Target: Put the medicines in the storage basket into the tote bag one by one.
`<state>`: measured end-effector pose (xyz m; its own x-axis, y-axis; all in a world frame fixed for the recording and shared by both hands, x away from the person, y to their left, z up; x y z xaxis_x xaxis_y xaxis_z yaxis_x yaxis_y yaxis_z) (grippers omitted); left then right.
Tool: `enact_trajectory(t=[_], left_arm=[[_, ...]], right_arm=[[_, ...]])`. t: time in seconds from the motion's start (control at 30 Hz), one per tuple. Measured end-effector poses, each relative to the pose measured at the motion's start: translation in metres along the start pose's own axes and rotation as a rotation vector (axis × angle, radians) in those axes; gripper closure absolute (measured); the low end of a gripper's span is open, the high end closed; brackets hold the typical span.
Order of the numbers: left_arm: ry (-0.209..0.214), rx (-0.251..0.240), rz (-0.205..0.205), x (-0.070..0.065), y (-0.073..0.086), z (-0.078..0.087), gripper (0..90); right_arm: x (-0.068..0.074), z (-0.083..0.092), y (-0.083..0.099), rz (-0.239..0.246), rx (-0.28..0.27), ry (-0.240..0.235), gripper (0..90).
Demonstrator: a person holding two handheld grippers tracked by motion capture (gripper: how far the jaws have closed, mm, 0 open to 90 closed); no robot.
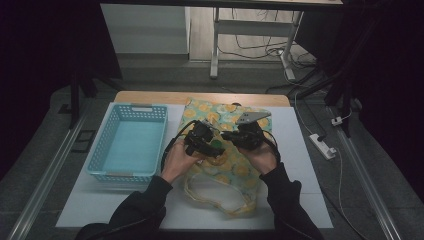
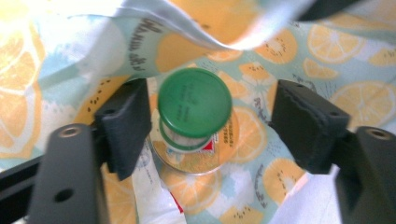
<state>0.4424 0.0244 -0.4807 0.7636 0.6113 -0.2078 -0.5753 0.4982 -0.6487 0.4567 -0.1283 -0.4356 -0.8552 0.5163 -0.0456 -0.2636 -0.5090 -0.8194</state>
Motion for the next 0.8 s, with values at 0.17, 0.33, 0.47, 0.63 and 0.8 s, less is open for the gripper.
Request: enact_trajectory(t=[0.17,0.33,0.47,0.63,0.8], left_arm=[[0.020,-0.019,-0.001,-0.007,0.007,0.008,18.6],[0.064,-0.057,0.017,-0.008,0.017,0.019,10.2],[0.133,-0.084,0.021,-0.008,0.025,0.027,4.9],[0.175,-0.091,-0.010,-0.011,0.036,0.033,1.1],[0.155,-0.077,-0.048,-0.017,0.046,0.034,1.2]], right_arm=[[0.000,0.000,0.000,0.001,0.001,0.000,90.0],[0.001,0.000,0.000,0.002,0.004,0.000,90.0],[0.001,-0.001,0.000,0.004,0.006,-0.001,89.9],[0.001,-0.001,0.000,0.007,0.005,-0.001,90.0],[0.001,-0.001,0.000,0.006,0.002,-0.001,90.0]])
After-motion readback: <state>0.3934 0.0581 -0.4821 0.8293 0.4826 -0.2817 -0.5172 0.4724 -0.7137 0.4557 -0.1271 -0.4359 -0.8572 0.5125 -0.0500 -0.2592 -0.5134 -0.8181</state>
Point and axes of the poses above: each handheld gripper's, and its own axes: z roughly backward along the jaws, y roughly out of its underside, x roughly to its left, the point moved 3 cm from there along -z, roughly forward along the jaws, and after that the axes turned 4 degrees about y, right-handed, at the moved point
